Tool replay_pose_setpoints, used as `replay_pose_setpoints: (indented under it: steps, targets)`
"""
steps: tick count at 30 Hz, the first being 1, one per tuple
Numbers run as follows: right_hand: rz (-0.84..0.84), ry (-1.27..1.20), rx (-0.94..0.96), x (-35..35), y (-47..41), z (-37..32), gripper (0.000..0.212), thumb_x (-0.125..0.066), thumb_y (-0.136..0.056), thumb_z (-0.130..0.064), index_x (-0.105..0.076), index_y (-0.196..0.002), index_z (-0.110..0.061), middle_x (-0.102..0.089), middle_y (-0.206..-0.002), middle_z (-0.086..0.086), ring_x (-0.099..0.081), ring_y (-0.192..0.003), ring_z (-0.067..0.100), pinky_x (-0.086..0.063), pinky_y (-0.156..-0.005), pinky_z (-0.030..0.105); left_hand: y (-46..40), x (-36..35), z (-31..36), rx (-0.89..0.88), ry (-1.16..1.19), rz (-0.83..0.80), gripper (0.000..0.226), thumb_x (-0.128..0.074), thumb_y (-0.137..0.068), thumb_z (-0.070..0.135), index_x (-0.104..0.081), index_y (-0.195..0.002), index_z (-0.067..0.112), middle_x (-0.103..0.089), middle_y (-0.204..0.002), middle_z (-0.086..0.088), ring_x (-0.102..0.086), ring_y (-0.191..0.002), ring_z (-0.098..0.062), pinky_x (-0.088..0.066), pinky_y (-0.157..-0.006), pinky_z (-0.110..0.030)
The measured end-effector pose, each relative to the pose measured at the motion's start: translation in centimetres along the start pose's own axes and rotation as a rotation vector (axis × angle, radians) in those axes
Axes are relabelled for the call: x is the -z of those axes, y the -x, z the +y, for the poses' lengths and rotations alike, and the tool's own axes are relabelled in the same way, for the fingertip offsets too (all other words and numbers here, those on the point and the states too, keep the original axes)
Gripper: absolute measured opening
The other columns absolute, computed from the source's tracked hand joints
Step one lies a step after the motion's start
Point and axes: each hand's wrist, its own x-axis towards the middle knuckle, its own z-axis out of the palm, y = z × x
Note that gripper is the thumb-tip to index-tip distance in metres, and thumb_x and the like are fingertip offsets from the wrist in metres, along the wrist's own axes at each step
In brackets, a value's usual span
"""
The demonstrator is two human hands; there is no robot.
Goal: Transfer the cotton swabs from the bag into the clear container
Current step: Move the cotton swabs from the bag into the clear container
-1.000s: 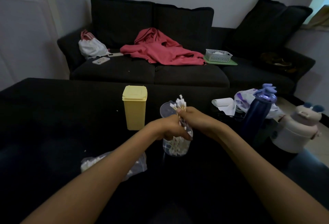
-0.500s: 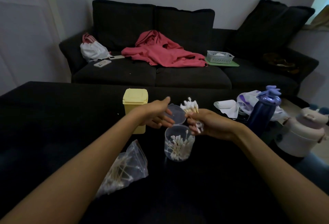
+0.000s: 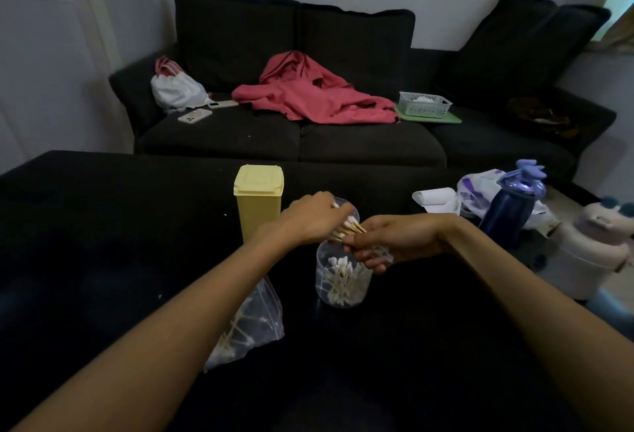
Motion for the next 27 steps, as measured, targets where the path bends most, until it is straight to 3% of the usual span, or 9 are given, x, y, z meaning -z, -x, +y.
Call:
replay_pose_setpoints:
  steps: [2, 5, 9, 12, 14, 19, 21, 24, 27]
  targets:
    - [0.009, 0.019, 0.011, -0.1, 0.1, -0.1, 0.023, -0.041, -0.099, -0.024, -0.056, -0.085, -0.014, -0.045, -0.069, -0.002, -0.044, -0.056, 0.004, -0.042, -0.055, 0.016, 0.2, 0.0, -0.4, -0.051, 0.132, 0.0, 0.026, -0.044, -0.096, 0.037, -0.057, -0.087, 0.016, -0.061, -0.082, -0.005, -0.056, -0.072, -0.021, -0.044, -0.072, -0.036]
    - [0.0, 0.034, 0.032, -0.4, 0.2, -0.3, 0.027, -0.042, -0.098, -0.026, -0.058, -0.078, -0.016, -0.041, -0.067, -0.001, -0.038, -0.056, 0.004, -0.038, -0.052, 0.013, 0.7, -0.5, -1.1, -0.147, 0.281, 0.019, 0.031, -0.044, -0.097, 0.025, -0.056, -0.07, 0.017, -0.055, -0.066, -0.001, -0.049, -0.058, -0.013, -0.04, -0.063, -0.034]
    - [-0.016, 0.08, 0.041, -0.6, 0.3, -0.6, 0.026, -0.043, -0.098, -0.027, -0.058, -0.081, -0.014, -0.037, -0.065, -0.002, -0.032, -0.055, 0.004, -0.032, -0.049, 0.013, 1.3, -1.2, -1.6, -0.177, 0.466, 0.069, 0.024, -0.041, -0.098, 0.022, -0.057, -0.08, 0.016, -0.057, -0.069, -0.001, -0.05, -0.044, -0.003, -0.037, -0.043, -0.019]
    - [-0.001, 0.102, 0.024, -0.5, 0.3, -0.8, 0.024, -0.044, -0.096, -0.027, -0.056, -0.081, -0.014, -0.037, -0.064, -0.003, -0.033, -0.054, 0.004, -0.033, -0.05, 0.013, 1.3, -1.7, -1.8, -0.232, 0.452, 0.101, 0.024, -0.046, -0.095, 0.043, -0.056, -0.078, 0.03, -0.061, -0.073, 0.005, -0.058, -0.06, -0.007, -0.046, -0.056, -0.028]
    - [0.008, 0.116, 0.007, -0.4, 0.3, -0.9, 0.024, -0.044, -0.097, -0.026, -0.054, -0.079, -0.013, -0.038, -0.062, -0.004, -0.034, -0.052, 0.004, -0.033, -0.05, 0.013, 1.4, -1.8, -1.9, -0.272, 0.428, 0.102, 0.025, -0.05, -0.093, 0.047, -0.056, -0.073, 0.032, -0.063, -0.073, 0.007, -0.061, -0.07, -0.009, -0.05, -0.069, -0.034]
    - [0.071, 0.238, -0.016, -0.5, 0.3, -1.4, 0.013, -0.056, -0.091, -0.018, -0.053, -0.08, -0.011, -0.043, -0.058, -0.003, -0.034, -0.047, 0.003, -0.033, -0.048, 0.013, 1.3, -1.9, -1.8, -0.316, 0.368, 0.155, 0.028, -0.049, -0.097, 0.03, -0.049, -0.07, 0.032, -0.055, -0.068, 0.009, -0.051, -0.061, 0.0, -0.04, -0.061, -0.022]
    - [0.128, 0.239, -0.013, -0.4, 0.3, -1.6, 0.012, -0.064, -0.087, -0.019, -0.056, -0.088, -0.01, -0.051, -0.066, 0.0, -0.041, -0.05, 0.004, -0.037, -0.05, 0.014, 1.3, -1.9, -1.7, -0.294, 0.408, 0.18, 0.027, -0.049, -0.097, 0.029, -0.049, -0.071, 0.031, -0.055, -0.069, 0.009, -0.052, -0.062, -0.001, -0.04, -0.062, -0.023]
    - [0.229, 0.178, -0.003, 0.3, 0.2, -1.7, 0.03, -0.069, -0.082, -0.02, -0.06, -0.109, -0.01, -0.066, -0.095, 0.005, -0.062, -0.076, 0.008, -0.047, -0.063, 0.017, 0.8, -2.1, -1.7, -0.211, 0.47, 0.239, 0.024, -0.049, -0.097, 0.031, -0.051, -0.073, 0.028, -0.058, -0.071, 0.008, -0.057, -0.069, -0.01, -0.045, -0.066, -0.032]
    - [0.3, 0.075, 0.054, 0.7, 0.1, -1.5, 0.034, -0.069, -0.082, -0.014, -0.058, -0.114, -0.009, -0.065, -0.108, 0.009, -0.061, -0.097, 0.017, -0.049, -0.076, 0.023, 0.5, -2.5, -1.3, -0.141, 0.412, 0.322, 0.024, -0.046, -0.096, 0.038, -0.054, -0.078, 0.024, -0.06, -0.076, 0.005, -0.061, -0.077, -0.016, -0.047, -0.07, -0.035]
